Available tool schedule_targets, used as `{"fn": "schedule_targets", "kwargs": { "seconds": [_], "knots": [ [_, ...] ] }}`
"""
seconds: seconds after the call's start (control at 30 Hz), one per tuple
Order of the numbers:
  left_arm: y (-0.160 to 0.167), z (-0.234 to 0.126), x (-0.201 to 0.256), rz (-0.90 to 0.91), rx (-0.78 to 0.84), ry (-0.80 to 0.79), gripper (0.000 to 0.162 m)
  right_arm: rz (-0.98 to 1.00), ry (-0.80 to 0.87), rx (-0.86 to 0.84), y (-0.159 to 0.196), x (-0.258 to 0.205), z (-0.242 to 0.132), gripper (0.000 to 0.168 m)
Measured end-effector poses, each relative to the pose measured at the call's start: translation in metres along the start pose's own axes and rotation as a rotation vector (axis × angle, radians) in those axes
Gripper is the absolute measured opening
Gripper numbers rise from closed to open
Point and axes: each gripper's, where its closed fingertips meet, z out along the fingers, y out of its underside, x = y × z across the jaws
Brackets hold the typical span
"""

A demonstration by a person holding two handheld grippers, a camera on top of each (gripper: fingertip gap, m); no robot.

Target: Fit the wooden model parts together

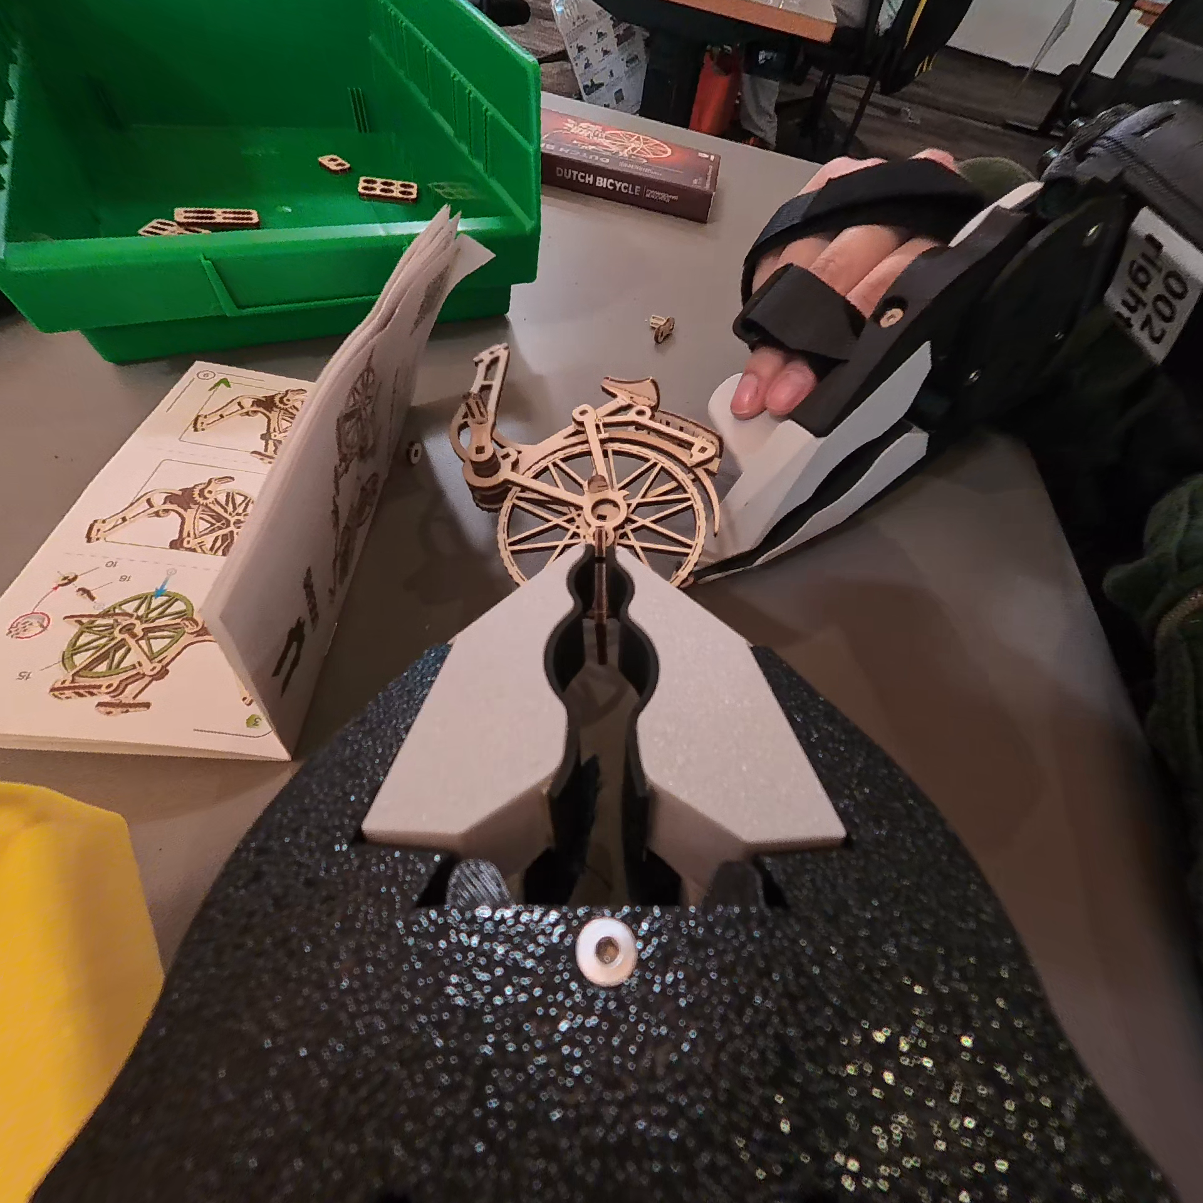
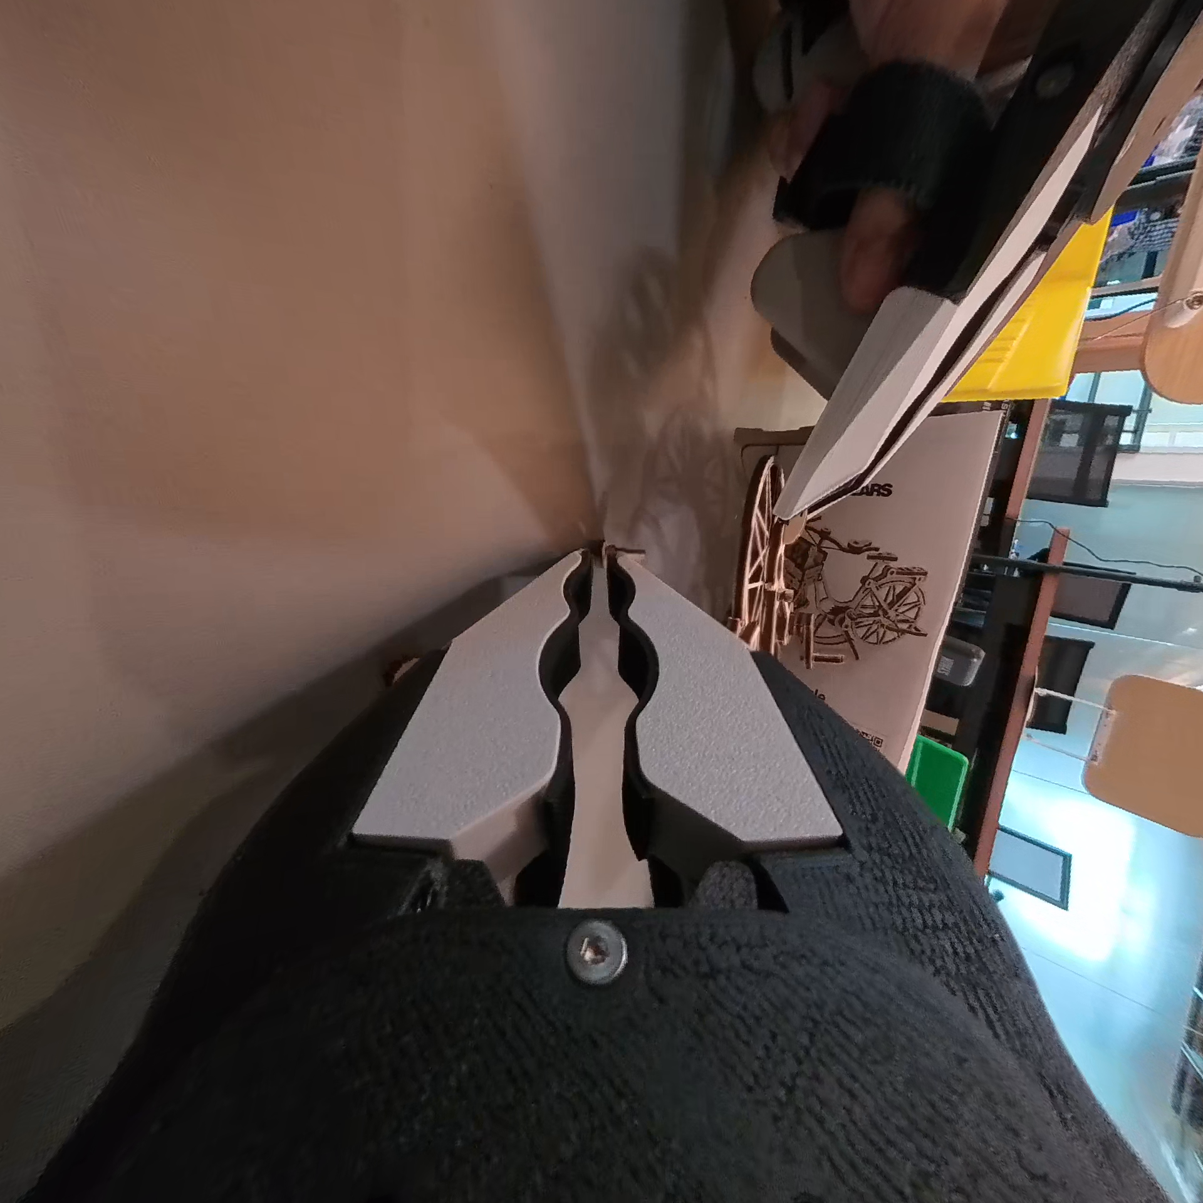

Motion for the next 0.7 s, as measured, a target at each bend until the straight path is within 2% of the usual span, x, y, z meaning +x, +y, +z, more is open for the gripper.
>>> {"fn": "schedule_targets", "kwargs": {
  "seconds": [0.03,0.33,0.47,0.57,0.7],
  "knots": [
    [0.000,0.000,0.000,0.000,-0.002,0.001,0.001,-0.002,0.001,0.002,0.000,0.000,0.000,0.003],
    [0.001,0.001,0.000,0.001,-0.003,0.003,0.001,0.000,-0.020,0.039,-0.005,-0.003,-0.003,0.004],
    [0.001,0.000,0.000,0.000,0.002,0.000,0.001,0.004,-0.010,0.102,-0.015,-0.002,-0.011,0.010],
    [-0.001,-0.001,-0.001,-0.007,0.014,-0.003,0.001,-0.007,0.096,0.204,-0.029,0.013,-0.026,0.010],
    [-0.004,-0.002,0.000,-0.018,0.031,0.007,0.001,0.000,0.256,0.234,-0.025,0.037,-0.040,0.027]
  ]
}}
